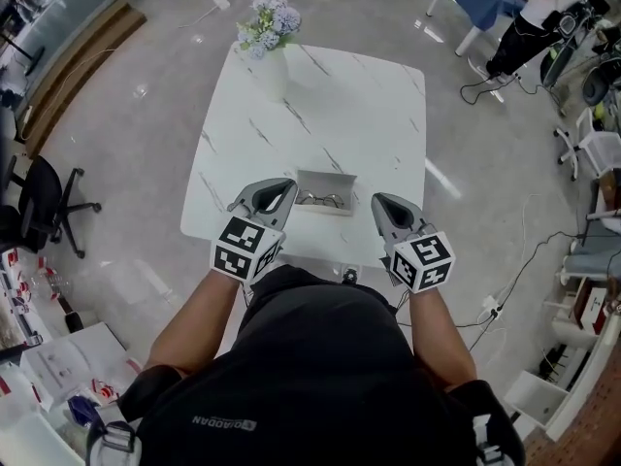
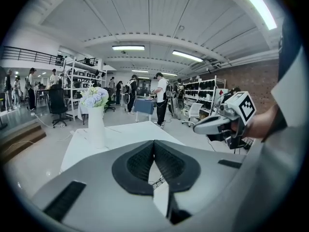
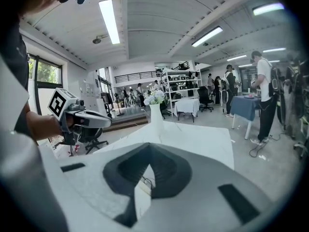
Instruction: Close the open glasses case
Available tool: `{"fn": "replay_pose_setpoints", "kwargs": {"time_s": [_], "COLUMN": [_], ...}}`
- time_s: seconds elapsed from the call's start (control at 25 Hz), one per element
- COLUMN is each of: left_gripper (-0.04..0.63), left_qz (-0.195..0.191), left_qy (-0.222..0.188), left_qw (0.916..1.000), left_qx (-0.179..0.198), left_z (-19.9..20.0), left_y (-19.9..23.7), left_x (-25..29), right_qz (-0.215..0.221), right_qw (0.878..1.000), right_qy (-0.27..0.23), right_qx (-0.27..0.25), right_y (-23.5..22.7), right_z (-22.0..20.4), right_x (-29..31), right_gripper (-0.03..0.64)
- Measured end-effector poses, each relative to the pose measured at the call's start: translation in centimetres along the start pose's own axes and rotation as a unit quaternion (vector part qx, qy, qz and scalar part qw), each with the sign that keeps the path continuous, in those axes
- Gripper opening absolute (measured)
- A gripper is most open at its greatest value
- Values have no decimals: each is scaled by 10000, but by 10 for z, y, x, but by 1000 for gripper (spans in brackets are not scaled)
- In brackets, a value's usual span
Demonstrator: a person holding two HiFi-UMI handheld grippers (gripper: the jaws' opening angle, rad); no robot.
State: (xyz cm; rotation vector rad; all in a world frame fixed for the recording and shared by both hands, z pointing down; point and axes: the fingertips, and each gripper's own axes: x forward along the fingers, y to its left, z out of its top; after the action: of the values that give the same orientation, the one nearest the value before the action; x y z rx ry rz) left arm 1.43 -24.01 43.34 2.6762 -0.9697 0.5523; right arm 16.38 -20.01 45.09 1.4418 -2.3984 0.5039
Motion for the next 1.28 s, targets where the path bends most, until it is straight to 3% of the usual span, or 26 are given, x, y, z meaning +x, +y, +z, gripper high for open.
{"fn": "replay_pose_setpoints", "kwargs": {"time_s": [0.6,1.28], "left_gripper": [3,5], "left_qz": [247,166], "left_qy": [57,17], "left_qw": [9996,9998], "left_qx": [105,74], "left_z": [5,-1], "left_y": [-13,-4], "left_x": [9,7], "right_qz": [289,30], "right_qw": [9995,9997], "right_qy": [-75,-231], "right_qx": [-83,-2], "right_y": [-14,-23], "right_z": [-1,8], "right_x": [6,7], "right_gripper": [2,2]}}
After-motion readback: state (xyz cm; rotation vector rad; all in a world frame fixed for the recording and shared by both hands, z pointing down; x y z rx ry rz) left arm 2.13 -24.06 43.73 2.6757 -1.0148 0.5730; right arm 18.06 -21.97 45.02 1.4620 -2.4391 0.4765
